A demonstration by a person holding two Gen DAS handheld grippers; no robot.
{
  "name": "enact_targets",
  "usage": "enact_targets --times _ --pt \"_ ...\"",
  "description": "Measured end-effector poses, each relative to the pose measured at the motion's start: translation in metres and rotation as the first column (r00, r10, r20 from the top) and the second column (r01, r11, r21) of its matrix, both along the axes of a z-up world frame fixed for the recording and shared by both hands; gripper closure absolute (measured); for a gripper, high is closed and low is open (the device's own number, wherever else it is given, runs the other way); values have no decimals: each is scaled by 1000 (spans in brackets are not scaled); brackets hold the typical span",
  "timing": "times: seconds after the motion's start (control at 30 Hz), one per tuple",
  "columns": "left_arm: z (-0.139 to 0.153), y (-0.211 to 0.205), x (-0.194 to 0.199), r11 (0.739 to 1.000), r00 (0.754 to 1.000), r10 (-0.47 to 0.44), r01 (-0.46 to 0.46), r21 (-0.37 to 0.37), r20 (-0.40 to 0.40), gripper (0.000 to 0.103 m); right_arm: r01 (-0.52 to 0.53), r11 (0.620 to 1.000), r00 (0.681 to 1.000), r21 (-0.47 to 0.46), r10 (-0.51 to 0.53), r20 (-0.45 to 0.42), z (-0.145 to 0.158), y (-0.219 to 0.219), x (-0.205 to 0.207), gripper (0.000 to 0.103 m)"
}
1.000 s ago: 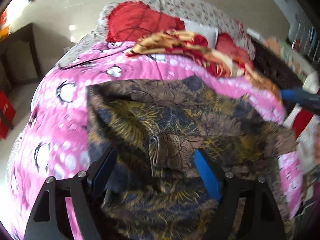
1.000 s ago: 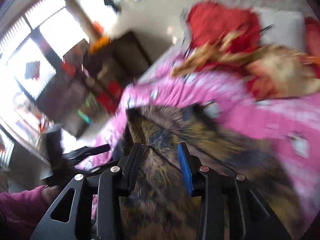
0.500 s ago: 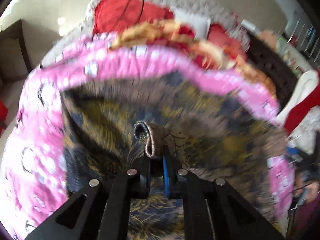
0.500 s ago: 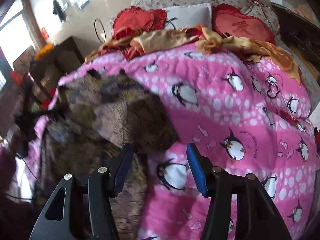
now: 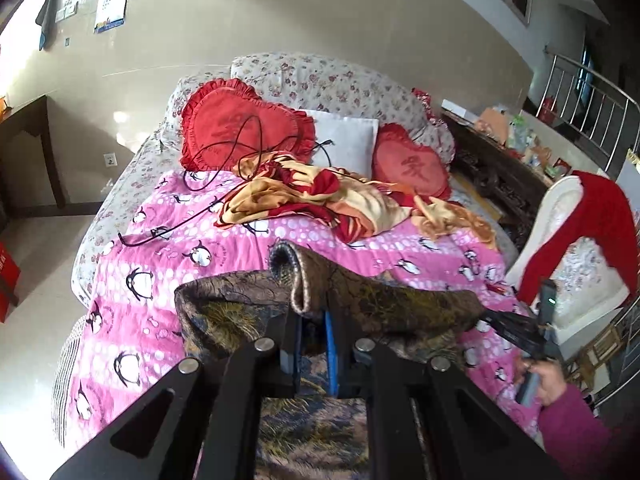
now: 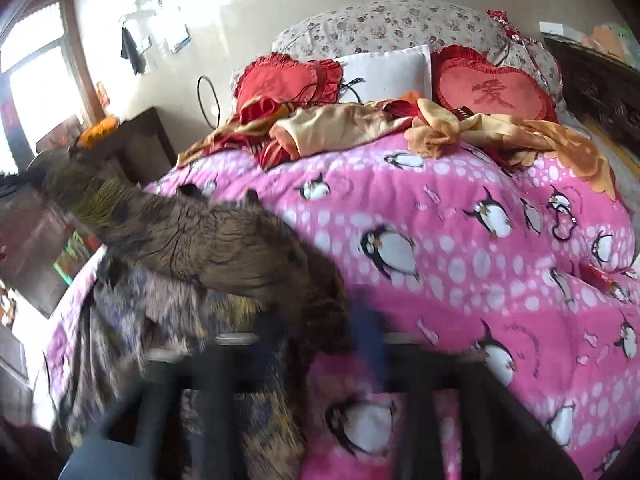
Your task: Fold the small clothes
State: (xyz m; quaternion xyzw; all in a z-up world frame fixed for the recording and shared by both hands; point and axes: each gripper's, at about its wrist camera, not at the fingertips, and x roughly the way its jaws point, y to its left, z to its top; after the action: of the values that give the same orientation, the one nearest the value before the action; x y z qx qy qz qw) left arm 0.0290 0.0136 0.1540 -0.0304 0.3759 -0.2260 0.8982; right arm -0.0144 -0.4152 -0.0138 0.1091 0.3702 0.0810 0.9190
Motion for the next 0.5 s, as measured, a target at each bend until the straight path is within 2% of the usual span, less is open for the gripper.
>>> enact_targets --times 0.1,0.13,0.2,0.27,0.37,0.5 --pt "14 5 -13 1000 1000 -9 9 -6 9 94 14 989 1000 145 -16 17 8 -14 3 103" --pt "19 5 -16 1000 1000 -15 15 -17 13 94 8 970 998 244 -21 51 18 -26 -2 103" --pt "30 8 -21 998 999 -27 28 -53 20 94 -33 922 994 386 -11 111 36 -46 -12 103" --pt "42 12 -25 995 999 -41 44 -93 34 94 -125 882 985 454 54 166 50 -56 -23 103" --pt "60 18 -35 987 996 -75 82 -139 54 94 -202 887 973 414 136 184 66 -55 -38 103" --pt "69 22 -47 981 991 -126 132 -142 48 93 -267 910 964 318 250 92 66 -39 -40 103"
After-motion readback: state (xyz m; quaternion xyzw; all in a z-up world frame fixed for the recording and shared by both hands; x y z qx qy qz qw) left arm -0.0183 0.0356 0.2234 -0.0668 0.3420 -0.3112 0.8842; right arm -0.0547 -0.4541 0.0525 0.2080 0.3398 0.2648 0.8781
